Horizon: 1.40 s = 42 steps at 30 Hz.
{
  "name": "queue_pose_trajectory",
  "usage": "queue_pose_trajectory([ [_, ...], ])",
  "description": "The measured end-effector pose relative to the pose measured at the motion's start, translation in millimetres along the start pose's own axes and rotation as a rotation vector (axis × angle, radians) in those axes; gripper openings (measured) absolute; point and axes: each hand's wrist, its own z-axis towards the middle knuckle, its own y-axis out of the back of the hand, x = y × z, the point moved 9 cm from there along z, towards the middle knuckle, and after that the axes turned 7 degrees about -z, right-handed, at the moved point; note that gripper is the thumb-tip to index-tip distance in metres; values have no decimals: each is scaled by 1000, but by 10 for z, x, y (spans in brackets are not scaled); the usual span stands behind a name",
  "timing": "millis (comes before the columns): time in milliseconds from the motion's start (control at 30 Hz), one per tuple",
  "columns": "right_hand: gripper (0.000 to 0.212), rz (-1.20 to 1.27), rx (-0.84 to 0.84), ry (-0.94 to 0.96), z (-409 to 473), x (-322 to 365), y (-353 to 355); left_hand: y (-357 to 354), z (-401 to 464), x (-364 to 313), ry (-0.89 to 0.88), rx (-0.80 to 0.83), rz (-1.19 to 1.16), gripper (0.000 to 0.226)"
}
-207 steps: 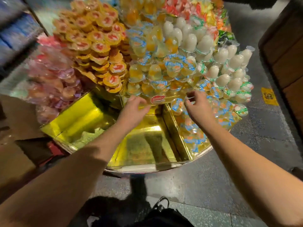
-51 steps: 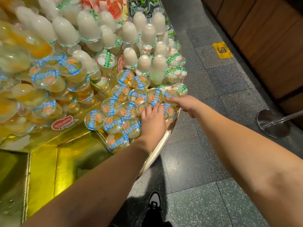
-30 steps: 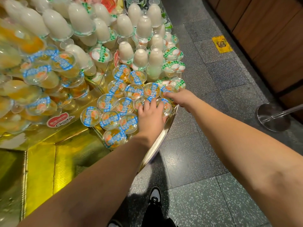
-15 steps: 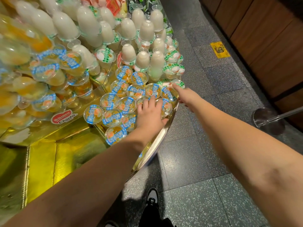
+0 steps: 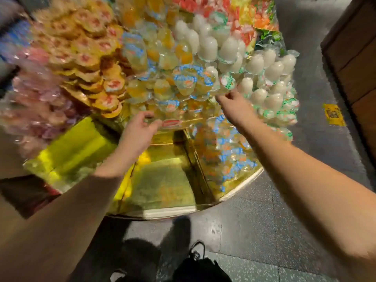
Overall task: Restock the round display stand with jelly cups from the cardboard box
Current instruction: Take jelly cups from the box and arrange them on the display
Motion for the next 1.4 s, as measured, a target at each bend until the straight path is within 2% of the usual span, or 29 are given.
queue_pose_trajectory([
  [67,31,-30,116,103,-256,683,-554,725,-162,258,38,-93,-14,19],
  [200,21,-67,354,353,-1017,1918,-1933,2199,-684,971,150,-295,32,14],
  [333,30,-133,563,510,-2109,2896,-3346,3644,-1364,1899,264,-466,28,15],
  [433,29,-219,673,538,-2688,3186,-4114,4266,-1736,2409,356,-444,105,6],
  [500,31,-278,736,585,-3099,3416,-4632,4725,-2072,2836,431,-439,180,11],
  [633,32,-390,829,654,-3717,3772,-5443,5517,-2619,3517,469,-501,241,18],
  [700,23,-489,860,688,-3909,3897,-5786,5774,-2771,3781,550,-464,258,26],
  [800,19,-552,886,710,-4035,4091,-6228,6122,-2925,4107,658,-501,187,29],
  [900,29,-620,857,736,-3980,4339,-6696,6484,-2877,4402,699,-521,158,29],
  [1000,20,-615,878,726,-3876,4561,-7065,6785,-2706,4593,723,-536,133,28],
  [1200,41,-662,922,738,-3485,5341,-8271,7622,-2001,5120,724,-607,166,14],
  [1400,57,-714,971,618,-3074,5954,-9480,8363,-1195,5899,814,-548,231,28],
])
